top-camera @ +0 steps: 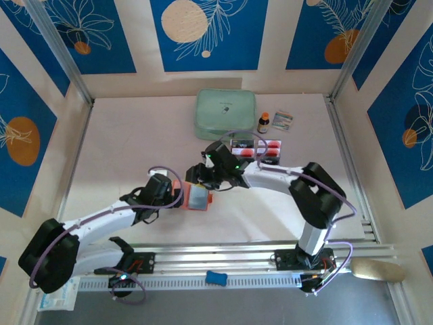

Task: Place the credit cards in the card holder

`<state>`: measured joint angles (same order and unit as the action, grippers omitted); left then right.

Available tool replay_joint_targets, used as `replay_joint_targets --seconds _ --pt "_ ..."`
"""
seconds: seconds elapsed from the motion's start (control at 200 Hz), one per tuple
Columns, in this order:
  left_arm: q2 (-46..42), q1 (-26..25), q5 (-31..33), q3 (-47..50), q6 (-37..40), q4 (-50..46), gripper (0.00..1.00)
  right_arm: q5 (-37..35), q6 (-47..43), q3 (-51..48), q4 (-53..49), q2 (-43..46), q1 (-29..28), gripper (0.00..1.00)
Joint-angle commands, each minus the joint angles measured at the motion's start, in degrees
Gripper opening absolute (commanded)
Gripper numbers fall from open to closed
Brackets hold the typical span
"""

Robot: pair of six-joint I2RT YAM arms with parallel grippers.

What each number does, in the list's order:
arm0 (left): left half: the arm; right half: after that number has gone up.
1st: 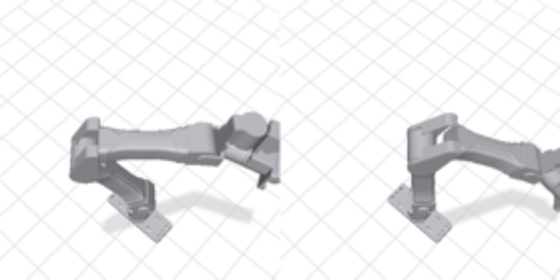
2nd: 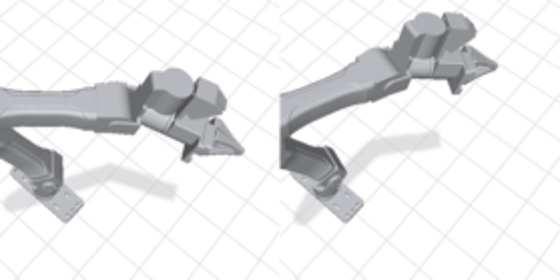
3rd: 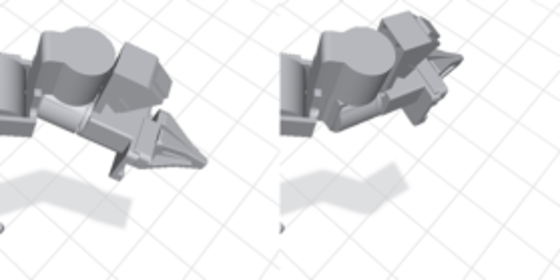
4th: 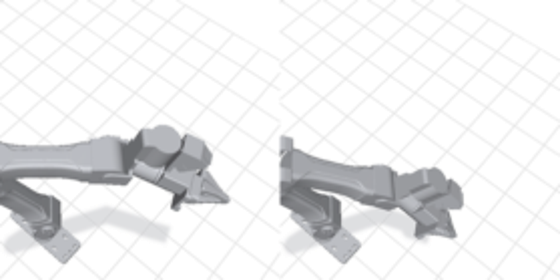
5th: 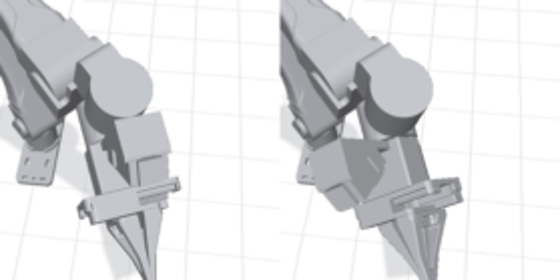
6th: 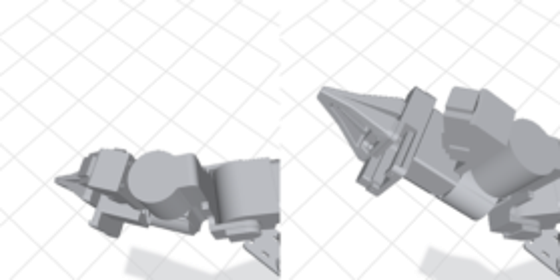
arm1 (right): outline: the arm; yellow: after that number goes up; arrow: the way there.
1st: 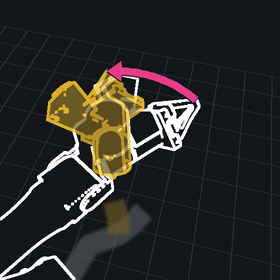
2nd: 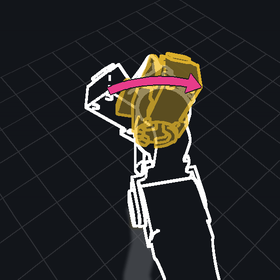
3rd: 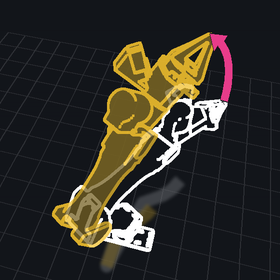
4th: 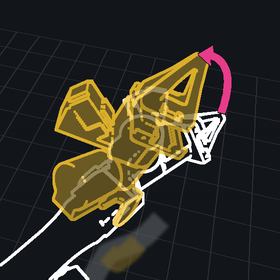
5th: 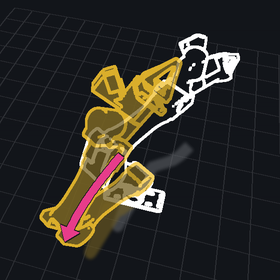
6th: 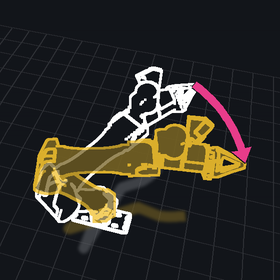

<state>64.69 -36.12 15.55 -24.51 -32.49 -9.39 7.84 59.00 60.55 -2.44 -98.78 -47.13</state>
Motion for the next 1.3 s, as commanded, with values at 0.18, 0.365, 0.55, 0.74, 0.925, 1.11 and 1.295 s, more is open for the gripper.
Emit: replay_joint_targets --seconds 0.18,0.365,0.55,0.74,0.925,1.11,1.295 --pt "0.2 0.7 1.2 -1.3 0.0 -0.2 0.98 -17.8 -9.4 -0.7 -22.1 1.4 -1.7 0.51" --pt "0.9 0.7 0.5 -1.7 0.1 0.1 0.98 -17.4 -10.6 1.0 -21.0 -3.0 -1.8 0.48" --pt "1.5 0.7 -0.8 -2.8 0.8 0.2 1.00 -17.2 -12.0 1.8 -20.9 -4.7 -1.8 0.16" --pt "3.7 0.8 -2.6 -4.4 1.5 1.0 1.00 -17.6 -14.0 -0.8 -21.4 -1.5 -1.5 0.00" --pt "5.8 0.7 -4.7 -4.6 1.3 2.7 1.00 -17.7 -15.8 -4.4 -22.2 2.1 -0.5 0.00" --pt "7.4 0.7 -7.1 -3.3 0.2 4.6 1.00 -17.2 -15.6 -8.2 -22.0 4.9 0.4 0.00" --pt "8.7 0.5 -8.9 -2.0 -0.9 6.7 1.00 -16.3 -14.0 -11.7 -20.7 7.6 0.4 0.00"
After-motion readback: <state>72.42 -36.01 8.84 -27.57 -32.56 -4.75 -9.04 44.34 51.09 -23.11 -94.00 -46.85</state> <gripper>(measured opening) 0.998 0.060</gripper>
